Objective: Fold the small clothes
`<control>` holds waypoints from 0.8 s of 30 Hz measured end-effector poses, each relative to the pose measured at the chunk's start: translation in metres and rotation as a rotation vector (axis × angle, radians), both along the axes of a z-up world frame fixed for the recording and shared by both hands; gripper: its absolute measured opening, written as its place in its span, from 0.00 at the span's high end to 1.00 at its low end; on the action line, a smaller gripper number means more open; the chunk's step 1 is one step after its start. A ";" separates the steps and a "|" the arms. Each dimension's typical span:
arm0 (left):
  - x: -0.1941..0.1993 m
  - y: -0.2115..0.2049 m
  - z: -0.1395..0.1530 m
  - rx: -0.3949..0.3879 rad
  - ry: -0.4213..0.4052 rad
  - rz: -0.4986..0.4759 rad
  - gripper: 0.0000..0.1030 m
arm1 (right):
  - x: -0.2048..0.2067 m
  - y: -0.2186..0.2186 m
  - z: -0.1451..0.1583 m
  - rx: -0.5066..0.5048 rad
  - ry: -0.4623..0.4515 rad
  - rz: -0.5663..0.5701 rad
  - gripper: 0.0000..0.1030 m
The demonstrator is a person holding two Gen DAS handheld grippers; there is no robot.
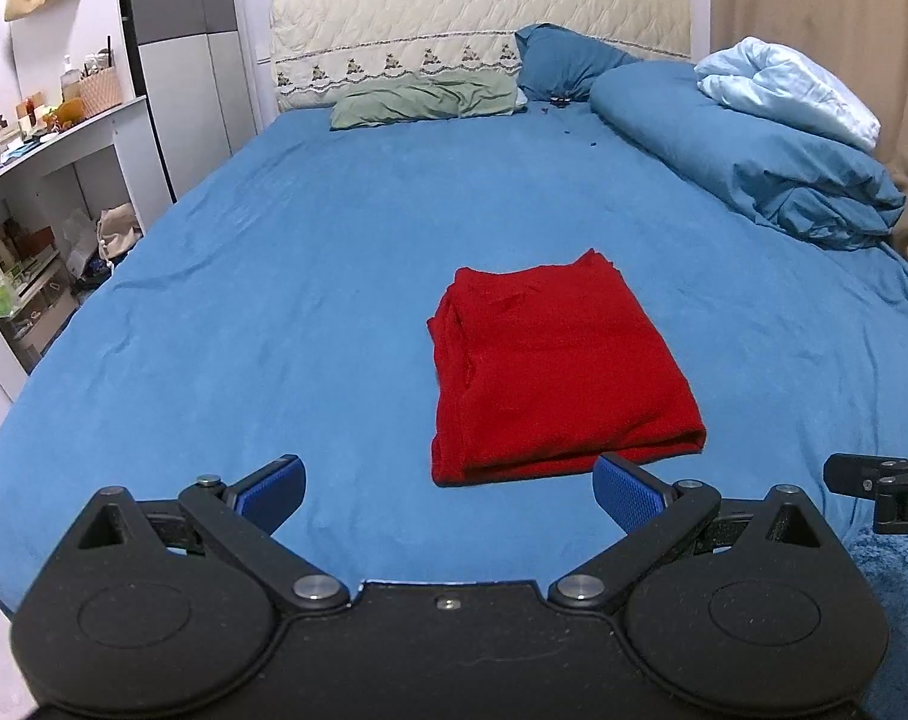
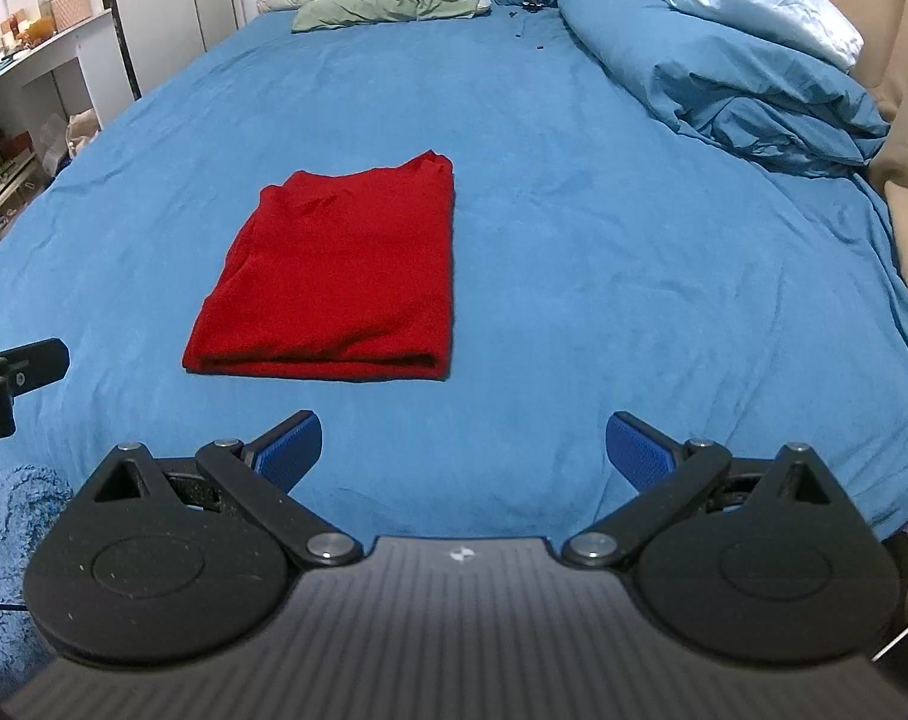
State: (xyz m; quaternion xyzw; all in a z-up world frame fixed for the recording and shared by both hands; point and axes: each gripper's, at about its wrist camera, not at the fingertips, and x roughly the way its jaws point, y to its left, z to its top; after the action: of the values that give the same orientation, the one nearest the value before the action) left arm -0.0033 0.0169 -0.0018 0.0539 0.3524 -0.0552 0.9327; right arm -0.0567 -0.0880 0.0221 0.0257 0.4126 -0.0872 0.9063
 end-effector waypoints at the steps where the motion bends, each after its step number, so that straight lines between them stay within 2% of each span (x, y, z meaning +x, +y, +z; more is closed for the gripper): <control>1: -0.001 0.000 0.000 0.000 -0.002 -0.001 0.00 | 0.000 0.000 0.000 0.000 0.000 -0.001 0.00; 24: -0.007 -0.003 0.004 0.006 -0.030 -0.014 0.00 | -0.003 0.002 0.001 0.005 0.001 -0.003 0.00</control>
State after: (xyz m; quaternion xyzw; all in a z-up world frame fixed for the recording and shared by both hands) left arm -0.0103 0.0144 0.0023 0.0601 0.3380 -0.0598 0.9373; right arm -0.0598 -0.0856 0.0226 0.0285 0.4132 -0.0876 0.9060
